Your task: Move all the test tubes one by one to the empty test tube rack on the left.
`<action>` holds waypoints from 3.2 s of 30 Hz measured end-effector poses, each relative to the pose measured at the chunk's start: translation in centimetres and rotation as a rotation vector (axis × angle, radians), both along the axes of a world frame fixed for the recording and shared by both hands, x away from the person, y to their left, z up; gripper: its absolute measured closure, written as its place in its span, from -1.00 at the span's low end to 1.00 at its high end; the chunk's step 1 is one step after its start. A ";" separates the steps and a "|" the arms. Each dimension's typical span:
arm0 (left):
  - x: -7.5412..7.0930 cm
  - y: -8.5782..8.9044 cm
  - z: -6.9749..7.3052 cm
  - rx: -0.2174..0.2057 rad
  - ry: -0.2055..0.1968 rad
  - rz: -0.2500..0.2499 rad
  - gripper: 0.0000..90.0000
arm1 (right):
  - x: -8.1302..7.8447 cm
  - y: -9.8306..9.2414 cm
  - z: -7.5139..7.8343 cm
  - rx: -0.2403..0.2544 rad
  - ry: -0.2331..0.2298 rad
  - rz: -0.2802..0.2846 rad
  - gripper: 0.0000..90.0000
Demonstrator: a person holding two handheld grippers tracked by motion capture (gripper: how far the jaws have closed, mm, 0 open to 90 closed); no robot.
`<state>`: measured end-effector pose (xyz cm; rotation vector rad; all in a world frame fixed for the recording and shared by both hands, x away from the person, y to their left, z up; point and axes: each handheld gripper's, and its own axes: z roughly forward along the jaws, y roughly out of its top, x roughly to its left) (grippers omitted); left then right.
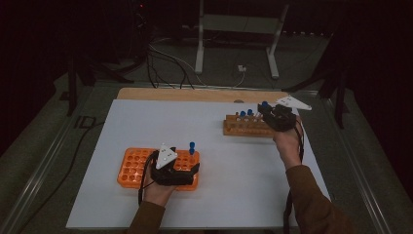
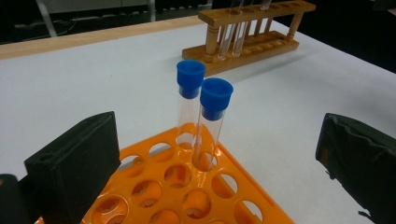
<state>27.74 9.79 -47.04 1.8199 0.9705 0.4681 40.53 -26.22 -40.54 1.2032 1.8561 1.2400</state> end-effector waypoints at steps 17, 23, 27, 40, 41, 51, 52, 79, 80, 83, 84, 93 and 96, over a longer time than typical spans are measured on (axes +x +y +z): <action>-0.3 -0.1 0.2 0.009 -0.020 0.000 -0.99 | -2.5 2.0 -0.6 -0.001 0.041 0.140 0.71; -0.4 -0.5 0.4 0.020 -0.033 0.000 -0.98 | -3.4 2.6 -1.2 0.023 0.070 0.183 0.71; -0.5 -0.7 0.7 0.017 -0.051 0.004 -0.98 | -4.0 3.1 -1.4 0.044 0.087 0.215 0.71; -1.1 -2.9 1.9 0.054 -0.151 -0.014 -0.81 | -5.7 5.1 -2.3 0.031 0.137 0.305 0.71; -1.1 -3.2 2.0 0.054 -0.158 -0.013 -0.76 | -5.8 5.2 -2.3 0.035 0.138 0.313 0.71; -0.9 -6.9 1.8 0.113 -0.160 -0.061 -0.63 | -7.5 7.0 -2.1 0.059 0.156 0.380 0.71; -0.8 -7.2 1.7 0.120 -0.156 -0.058 -0.63 | -7.7 7.2 -2.0 0.058 0.155 0.386 0.71; -0.1 -8.9 1.3 0.059 -0.103 -0.060 0.63 | -9.5 9.1 -1.6 0.053 0.155 0.477 0.71; -0.1 -8.9 1.3 0.058 -0.102 -0.063 0.63 | -9.5 9.1 -1.6 0.052 0.154 0.478 0.71; -0.1 -9.0 1.3 0.060 -0.105 -0.069 0.69 | -9.6 9.1 -1.6 0.051 0.153 0.478 0.70; -0.1 -9.0 1.3 0.061 -0.106 -0.071 0.70 | -9.6 9.1 -1.6 0.051 0.154 0.479 0.70; 0.1 -8.2 1.5 0.043 -0.088 -0.042 0.71 | -9.4 8.2 -1.5 0.080 0.153 0.491 0.11; 0.2 -7.8 1.6 0.033 -0.082 -0.034 0.71 | -9.2 7.8 -1.6 0.097 0.159 0.479 -0.07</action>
